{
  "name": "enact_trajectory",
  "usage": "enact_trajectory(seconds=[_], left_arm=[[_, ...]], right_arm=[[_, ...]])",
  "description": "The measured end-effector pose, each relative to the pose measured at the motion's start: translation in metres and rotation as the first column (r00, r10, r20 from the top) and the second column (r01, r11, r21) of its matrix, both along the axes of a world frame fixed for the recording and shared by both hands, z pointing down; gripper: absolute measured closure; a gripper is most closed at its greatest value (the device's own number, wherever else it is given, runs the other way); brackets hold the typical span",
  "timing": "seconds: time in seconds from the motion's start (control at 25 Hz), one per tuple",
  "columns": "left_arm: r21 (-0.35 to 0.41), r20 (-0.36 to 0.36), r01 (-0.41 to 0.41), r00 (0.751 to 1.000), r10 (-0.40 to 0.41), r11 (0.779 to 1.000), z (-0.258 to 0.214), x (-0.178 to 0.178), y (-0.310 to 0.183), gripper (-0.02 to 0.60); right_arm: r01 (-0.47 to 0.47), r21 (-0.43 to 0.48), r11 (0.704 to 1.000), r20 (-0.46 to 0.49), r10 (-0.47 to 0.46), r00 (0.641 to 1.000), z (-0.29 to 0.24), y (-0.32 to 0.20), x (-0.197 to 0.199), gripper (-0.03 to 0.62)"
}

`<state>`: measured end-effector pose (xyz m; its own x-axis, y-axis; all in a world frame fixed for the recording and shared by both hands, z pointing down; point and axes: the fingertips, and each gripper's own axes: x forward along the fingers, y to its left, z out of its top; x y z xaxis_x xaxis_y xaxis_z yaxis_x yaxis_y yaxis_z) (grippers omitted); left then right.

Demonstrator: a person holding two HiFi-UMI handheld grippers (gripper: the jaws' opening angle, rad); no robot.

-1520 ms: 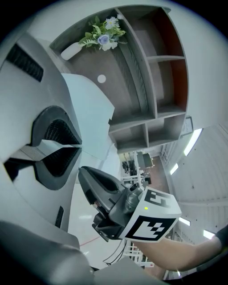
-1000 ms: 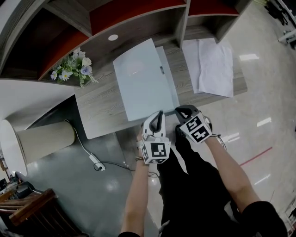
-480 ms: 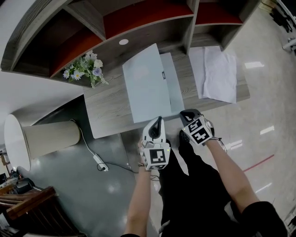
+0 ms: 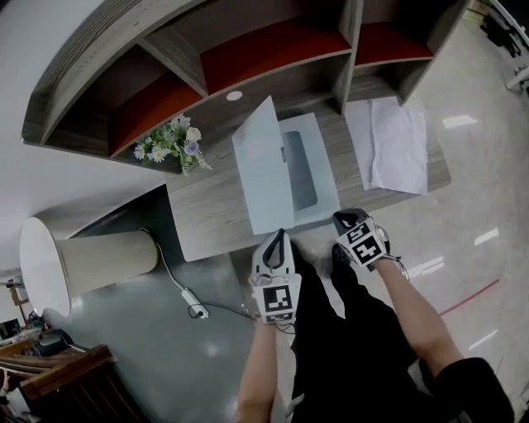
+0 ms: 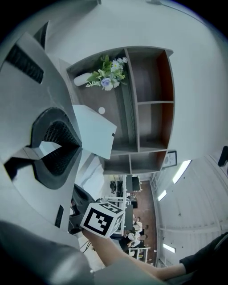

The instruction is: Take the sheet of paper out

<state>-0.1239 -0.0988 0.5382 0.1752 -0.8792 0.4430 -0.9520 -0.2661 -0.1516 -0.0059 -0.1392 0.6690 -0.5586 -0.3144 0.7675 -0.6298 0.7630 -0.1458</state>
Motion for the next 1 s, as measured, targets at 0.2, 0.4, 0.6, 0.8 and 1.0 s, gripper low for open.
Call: enact_trajectory(seconds=[0.2,0.4,0.6,0.8,1.0], left_arm=[[-0.01,-0.065,0.018,0.998,-0.019,1.0,-0.008,-0.018,0.004,0.571],[-0.018,-0.113,0.016,0.993,-0.018,1.0,-0.015,-0.037,0.011,0.571],[-0.019,-0.159,0.024,0.987,-0.026,1.0,-0.021,-0.06,0.017,0.571],[-0.017,-0.216,0.042,0.975,-0.045,0.999,-0.027,-0.084,0.022,0.571],[-0.019,-0.234,0.039,0.971,-0.042,0.999,-0.026,-0.107,0.027,0.571]], right_arm=[[-0.033,-0.016,0.999,-0.031,0.033,0.999,0.001,-0.001,-0.002,0.58],[-0.074,-0.01,0.997,-0.058,0.073,0.996,-0.005,-0.007,-0.004,0.58],[-0.121,0.031,0.992,-0.017,0.121,0.992,-0.031,-0.029,-0.029,0.58],[-0.102,0.069,0.992,0.0,0.103,0.995,-0.046,-0.044,-0.073,0.58],[-0.061,0.086,0.994,-0.012,0.062,0.998,-0.051,-0.055,-0.119,0.58]])
